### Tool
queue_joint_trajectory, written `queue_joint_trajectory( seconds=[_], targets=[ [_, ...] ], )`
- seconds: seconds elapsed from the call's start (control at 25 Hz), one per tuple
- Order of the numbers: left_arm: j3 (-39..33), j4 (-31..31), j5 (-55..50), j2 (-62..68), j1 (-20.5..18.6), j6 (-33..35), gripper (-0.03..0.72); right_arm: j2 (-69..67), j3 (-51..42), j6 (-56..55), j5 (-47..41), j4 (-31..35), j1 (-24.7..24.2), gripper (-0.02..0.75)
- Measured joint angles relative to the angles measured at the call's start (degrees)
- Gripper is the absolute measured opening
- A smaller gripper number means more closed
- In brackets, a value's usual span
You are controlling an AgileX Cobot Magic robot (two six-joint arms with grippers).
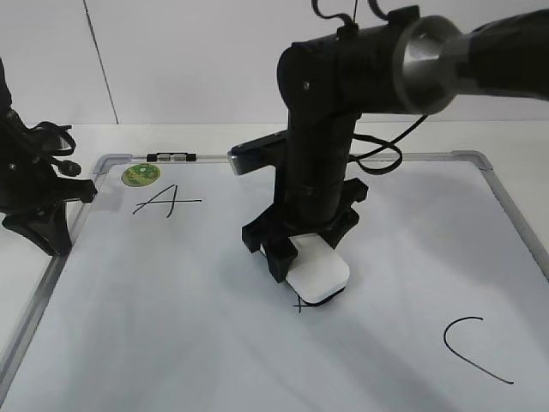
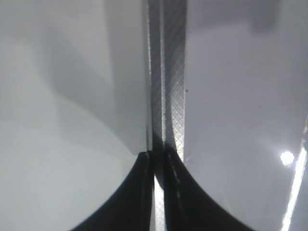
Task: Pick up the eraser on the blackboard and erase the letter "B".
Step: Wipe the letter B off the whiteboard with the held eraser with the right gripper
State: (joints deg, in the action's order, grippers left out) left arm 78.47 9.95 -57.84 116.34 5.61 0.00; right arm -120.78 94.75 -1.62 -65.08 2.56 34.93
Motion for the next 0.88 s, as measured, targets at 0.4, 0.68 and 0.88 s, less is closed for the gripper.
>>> queue_joint_trajectory(
  seconds=[0.4, 0.68, 0.88],
  targets=[
    [0.0, -0.5, 0.0, 0.0, 0.0, 0.0, 0.022, -3.0, 0.9, -0.6, -0.7, -0.5, 1.4, 0.561],
    [0.0, -0.7, 0.0, 0.0, 0.0, 0.0, 0.022, -3.7, 1.7, -0.6, -1.6, -0.5, 1.4, 0.561],
    [0.0, -0.7, -0.1, 0.0, 0.0, 0.0, 0.022, -3.7, 1.7, -0.6, -1.6, -0.1, 0.6, 0.561]
  ],
)
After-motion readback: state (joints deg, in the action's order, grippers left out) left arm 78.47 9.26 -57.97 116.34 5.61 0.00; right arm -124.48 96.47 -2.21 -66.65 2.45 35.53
